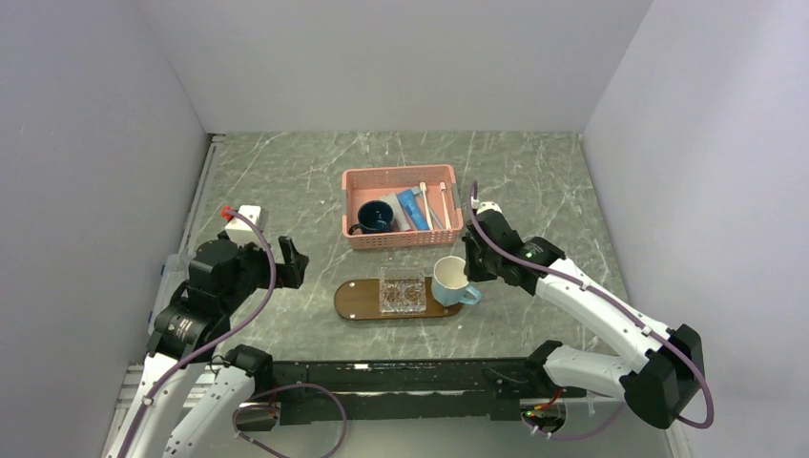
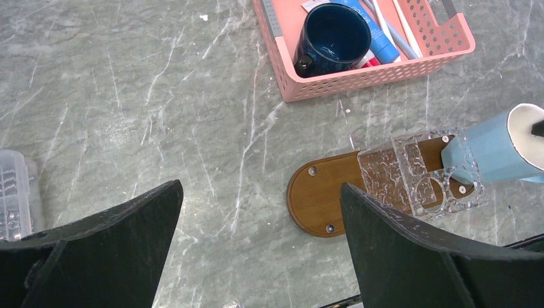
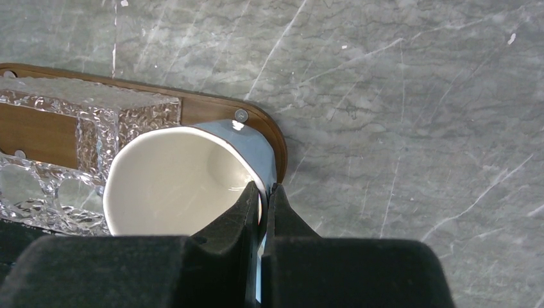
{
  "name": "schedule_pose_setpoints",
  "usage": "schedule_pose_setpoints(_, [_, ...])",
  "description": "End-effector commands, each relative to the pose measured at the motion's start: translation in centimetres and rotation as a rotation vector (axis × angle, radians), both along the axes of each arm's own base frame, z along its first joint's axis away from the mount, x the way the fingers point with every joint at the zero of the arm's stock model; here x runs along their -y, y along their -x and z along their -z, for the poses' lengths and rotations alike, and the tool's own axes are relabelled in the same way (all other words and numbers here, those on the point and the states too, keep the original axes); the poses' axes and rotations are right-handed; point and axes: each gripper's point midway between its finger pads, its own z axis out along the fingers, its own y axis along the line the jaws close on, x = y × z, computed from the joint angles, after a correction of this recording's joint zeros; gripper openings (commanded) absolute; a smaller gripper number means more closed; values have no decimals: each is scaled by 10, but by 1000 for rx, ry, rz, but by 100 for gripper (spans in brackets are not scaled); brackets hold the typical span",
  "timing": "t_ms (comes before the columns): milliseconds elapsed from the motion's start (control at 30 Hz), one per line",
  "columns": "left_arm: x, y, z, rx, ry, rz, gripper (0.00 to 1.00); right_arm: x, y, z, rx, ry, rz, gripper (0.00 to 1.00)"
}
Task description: Prepare toiletry sets of a toothbrush and toothpaste on the tray
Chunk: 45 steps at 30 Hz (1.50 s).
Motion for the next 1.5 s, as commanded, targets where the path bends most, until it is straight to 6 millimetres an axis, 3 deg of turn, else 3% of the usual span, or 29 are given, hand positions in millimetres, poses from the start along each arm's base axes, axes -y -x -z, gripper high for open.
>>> schedule_pose_setpoints(0, [1,-4,-5,23,2,3,99,-15,-14,-20,79,-98,17,0])
schedule_pose_setpoints(833, [0,-4,-5,25,4,1,100,-15,-7,-35,118,-91,-4,0])
schedule_pose_setpoints(1067, [0,-4,-6,28,5,0,99,-17,-6,-36,123,-84,-6,11])
schedule_pose_setpoints(1467, [0,-4,-6,26,4,-2,99,-21,-8,-34,131,-80,2,13])
